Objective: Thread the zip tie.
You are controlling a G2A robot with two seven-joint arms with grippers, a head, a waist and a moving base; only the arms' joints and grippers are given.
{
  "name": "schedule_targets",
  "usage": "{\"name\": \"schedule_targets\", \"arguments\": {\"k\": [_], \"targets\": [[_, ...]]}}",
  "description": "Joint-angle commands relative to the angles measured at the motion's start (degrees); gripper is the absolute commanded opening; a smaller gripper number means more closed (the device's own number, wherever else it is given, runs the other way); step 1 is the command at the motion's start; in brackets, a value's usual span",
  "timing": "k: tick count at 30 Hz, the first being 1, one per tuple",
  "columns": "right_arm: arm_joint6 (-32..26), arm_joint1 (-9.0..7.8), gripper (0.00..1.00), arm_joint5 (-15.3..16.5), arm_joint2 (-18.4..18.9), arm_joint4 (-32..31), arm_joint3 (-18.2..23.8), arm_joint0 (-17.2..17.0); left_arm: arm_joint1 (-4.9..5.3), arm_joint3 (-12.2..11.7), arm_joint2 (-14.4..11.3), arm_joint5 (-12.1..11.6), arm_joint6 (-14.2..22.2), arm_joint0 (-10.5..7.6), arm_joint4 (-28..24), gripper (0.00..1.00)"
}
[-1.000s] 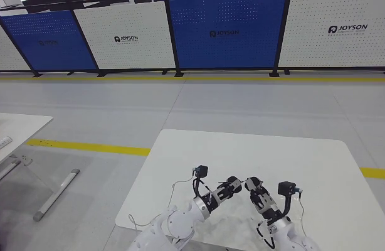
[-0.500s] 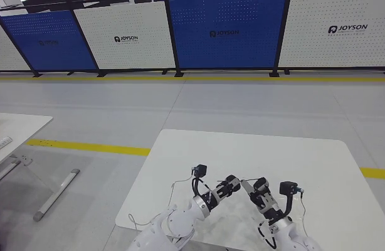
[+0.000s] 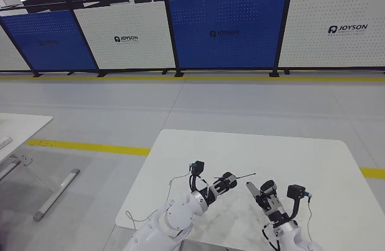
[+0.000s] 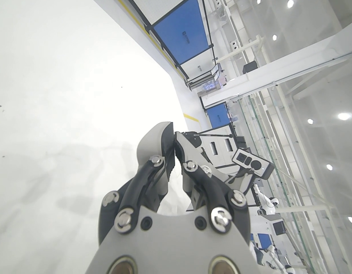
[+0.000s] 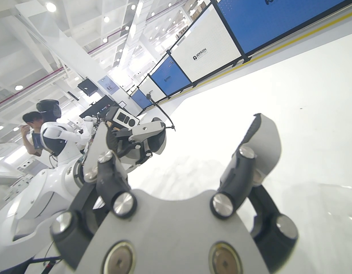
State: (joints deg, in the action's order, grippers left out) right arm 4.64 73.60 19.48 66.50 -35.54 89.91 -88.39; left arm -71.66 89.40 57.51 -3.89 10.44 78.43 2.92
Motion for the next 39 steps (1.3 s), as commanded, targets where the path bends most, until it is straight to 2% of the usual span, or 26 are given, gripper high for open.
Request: {"name": "schedule_targets", "arguments": {"k": [1, 4, 8, 12, 14, 16, 23, 28, 29, 30, 31, 33, 39], "targets": [[0.00, 0.00, 1.00, 0.00, 0.00, 0.00, 0.00, 0.00, 0.00, 0.00, 0.00, -0.01, -0.01, 0.00, 0.01, 0.00], [-0.78, 0.00, 1.00, -0.18, -0.11, -0.13, 0.07, 0.15, -0.02, 0.02, -0.10, 0.02, -0.13, 0.08, -0.01, 0.00], [-2.02, -0.03, 1.00, 0.00, 0.23, 1.37, -0.03, 0.51, -0.15, 0.42, 0.12, 2.12, -0.76, 0.35, -1.96, 0.00], [-3.19, -0.32, 1.00, 0.00, 0.88, 2.53, 0.39, 0.33, -0.27, -0.63, 1.19, 3.62, 0.34, 0.03, -6.90, 0.00], [-4.12, -0.51, 1.00, 0.00, 0.95, 4.67, 1.21, 0.02, -0.24, -1.08, 1.56, 3.34, 2.81, -0.18, -9.31, 0.00], [-5.08, -0.82, 1.00, 0.00, 1.04, 6.18, 2.29, -0.24, -0.07, -1.23, 1.98, 2.89, 4.00, -0.35, -9.15, 0.00], [-5.04, -0.82, 1.00, -0.30, 1.10, 5.90, 2.27, -0.17, -0.06, -1.15, 1.99, 2.72, 4.03, -0.31, -9.04, 0.00], [-4.57, -0.78, 1.00, -4.05, 0.75, 0.58, 2.61, 0.43, -0.04, -0.77, 1.73, 2.39, 3.24, 0.06, -8.14, 0.00], [-4.21, -0.73, 0.62, -5.09, 0.54, -0.53, 2.92, 0.51, -0.01, -0.55, 1.68, 2.31, 3.12, 0.24, -7.80, 0.00], [-4.16, -0.69, 0.32, -5.56, 0.28, -1.19, 3.05, 0.59, 0.01, -0.37, 1.67, 2.28, 3.05, 0.38, -7.65, 0.00], [-4.30, -0.66, 0.22, -5.87, 0.07, -1.58, 3.16, 0.71, 0.03, -0.19, 1.63, 2.25, 2.99, 0.49, -7.42, 0.00], [-5.00, -0.63, 0.18, -6.23, -0.19, -2.35, 3.29, 1.02, 0.06, 0.19, 1.51, 2.20, 2.77, 0.76, -7.08, 0.00], [-8.21, -0.62, 0.20, -6.51, -0.57, -2.44, 3.56, 1.82, 0.14, 1.49, 0.96, 1.73, 2.29, 1.57, -5.55, 0.00]]}}
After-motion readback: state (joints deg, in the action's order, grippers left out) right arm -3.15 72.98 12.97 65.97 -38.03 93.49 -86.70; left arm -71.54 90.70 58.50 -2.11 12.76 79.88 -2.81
